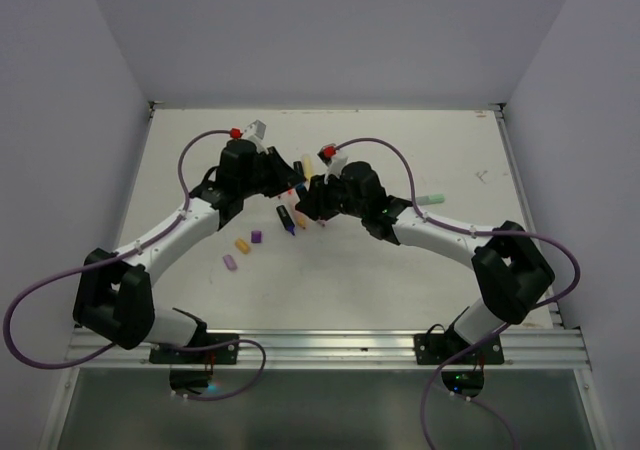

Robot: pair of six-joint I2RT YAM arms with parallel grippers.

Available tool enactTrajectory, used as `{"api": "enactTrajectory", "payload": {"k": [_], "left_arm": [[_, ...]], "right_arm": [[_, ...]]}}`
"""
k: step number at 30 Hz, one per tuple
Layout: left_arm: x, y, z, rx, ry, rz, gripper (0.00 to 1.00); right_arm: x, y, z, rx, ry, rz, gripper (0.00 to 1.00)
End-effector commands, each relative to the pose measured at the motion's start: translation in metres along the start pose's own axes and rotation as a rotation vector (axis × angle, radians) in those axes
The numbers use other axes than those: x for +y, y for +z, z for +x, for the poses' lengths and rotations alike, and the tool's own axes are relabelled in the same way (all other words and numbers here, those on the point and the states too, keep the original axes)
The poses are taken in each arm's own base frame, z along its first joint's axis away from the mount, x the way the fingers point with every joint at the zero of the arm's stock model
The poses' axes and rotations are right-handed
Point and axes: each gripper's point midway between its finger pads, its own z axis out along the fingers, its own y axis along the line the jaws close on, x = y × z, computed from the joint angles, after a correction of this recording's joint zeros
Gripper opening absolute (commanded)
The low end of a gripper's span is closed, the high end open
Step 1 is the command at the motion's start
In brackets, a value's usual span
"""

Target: Open the pen caps

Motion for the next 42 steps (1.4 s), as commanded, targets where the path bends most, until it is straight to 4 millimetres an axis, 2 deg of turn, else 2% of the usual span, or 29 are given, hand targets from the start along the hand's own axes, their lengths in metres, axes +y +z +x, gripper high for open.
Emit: {"api": "enactTrajectory", "payload": {"k": [1,8,11,16,17,19,20,21,23,24,25,26,27,28,29,30,35,38,39,42], "left_arm": [[0.029,-0.019,-0.134,-0.45,0.055,-0.162,0.0],[0.056,-0.018,-0.152,-0.476,-0.089,-0.202,0.0],[0.067,-0.025,-0.165,-0.511,-0.133,-0.208,0.0],[0.069,-0.038,-0.18,-0.538,-0.11,-0.204,0.0],[0.075,-0.042,-0.176,-0.53,-0.102,-0.239,0.0],[0.091,-0.047,-0.163,-0.5,-0.093,-0.313,0.0],[0.094,-0.056,-0.158,-0.504,-0.094,-0.341,0.0],[0.115,-0.059,-0.139,-0.473,-0.105,-0.414,0.0],[0.129,-0.074,-0.121,-0.454,-0.113,-0.475,0.0],[0.146,-0.079,-0.104,-0.434,-0.111,-0.529,0.0],[0.152,-0.084,-0.096,-0.426,-0.115,-0.554,0.0],[0.154,-0.094,-0.09,-0.433,-0.12,-0.565,0.0],[0.17,-0.099,-0.071,-0.403,-0.131,-0.619,0.0],[0.176,-0.104,-0.064,-0.398,-0.141,-0.642,0.0],[0.178,-0.11,-0.059,-0.405,-0.147,-0.651,0.0],[0.191,-0.117,-0.045,-0.387,-0.16,-0.71,0.0],[0.221,-0.142,-0.007,-0.32,-0.232,-0.888,0.0],[0.234,-0.147,0.009,-0.299,-0.253,-0.937,0.0],[0.241,-0.15,0.021,-0.281,-0.269,-0.96,0.0],[0.245,-0.147,0.039,-0.252,-0.29,-0.933,0.0]], "right_arm": [[-0.005,-0.021,0.083,0.295,0.048,0.028,0.0],[0.002,-0.015,0.108,0.342,0.048,0.032,0.0],[0.004,-0.016,0.116,0.353,0.047,0.041,0.0],[-0.003,-0.022,0.109,0.324,0.038,0.099,0.0],[-0.007,-0.02,0.099,0.298,0.023,0.134,0.0],[-0.022,-0.023,0.097,0.317,0.02,0.212,0.0],[-0.024,-0.021,0.084,0.298,0.003,0.223,0.0],[-0.04,-0.021,0.08,0.3,0.014,0.274,0.0],[-0.052,-0.018,0.062,0.273,0.014,0.301,0.0],[-0.061,-0.018,0.06,0.281,0.014,0.327,0.0],[-0.078,-0.017,0.055,0.28,0.026,0.368,0.0],[-0.084,-0.013,0.046,0.269,0.024,0.377,0.0],[-0.091,-0.011,0.042,0.265,0.03,0.389,0.0],[-0.109,-0.008,0.044,0.28,0.049,0.42,0.0],[-0.113,-0.003,0.032,0.264,0.041,0.424,0.0],[-0.121,-0.002,0.031,0.271,0.035,0.451,0.0],[-0.154,0.018,0.036,0.319,-0.034,0.55,0.0],[-0.159,0.032,0.045,0.335,-0.018,0.53,0.0],[-0.16,0.034,0.046,0.339,-0.013,0.525,0.0],[-0.16,0.04,0.052,0.344,-0.001,0.512,0.0]]}}
